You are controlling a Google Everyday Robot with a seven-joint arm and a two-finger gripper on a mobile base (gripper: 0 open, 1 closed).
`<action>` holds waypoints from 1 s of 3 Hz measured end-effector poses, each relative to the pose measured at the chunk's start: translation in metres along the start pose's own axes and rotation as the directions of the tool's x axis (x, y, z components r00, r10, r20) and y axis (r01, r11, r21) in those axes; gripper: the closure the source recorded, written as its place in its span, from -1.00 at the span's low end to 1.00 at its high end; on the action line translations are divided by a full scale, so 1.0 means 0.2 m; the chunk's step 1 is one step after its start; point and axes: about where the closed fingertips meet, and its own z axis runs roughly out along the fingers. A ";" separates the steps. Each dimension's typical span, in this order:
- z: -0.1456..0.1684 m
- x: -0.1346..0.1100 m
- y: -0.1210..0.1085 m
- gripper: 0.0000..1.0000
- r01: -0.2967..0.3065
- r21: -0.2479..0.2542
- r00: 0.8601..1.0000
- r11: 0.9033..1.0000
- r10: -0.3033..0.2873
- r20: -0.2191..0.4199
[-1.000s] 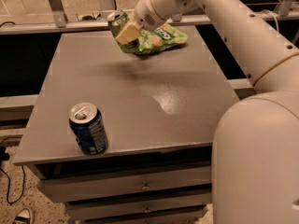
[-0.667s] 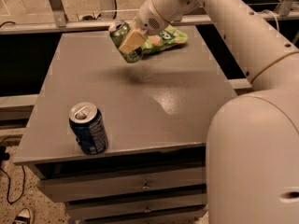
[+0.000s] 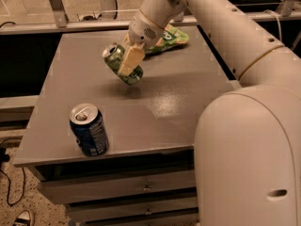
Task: Knock green can over
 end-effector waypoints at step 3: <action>0.22 -0.07 0.05 -0.20 0.083 -0.075 0.986 0.994 -0.093 -0.137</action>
Offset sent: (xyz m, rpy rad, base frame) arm -0.0312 0.0308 -0.0278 -0.2008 0.0113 0.1780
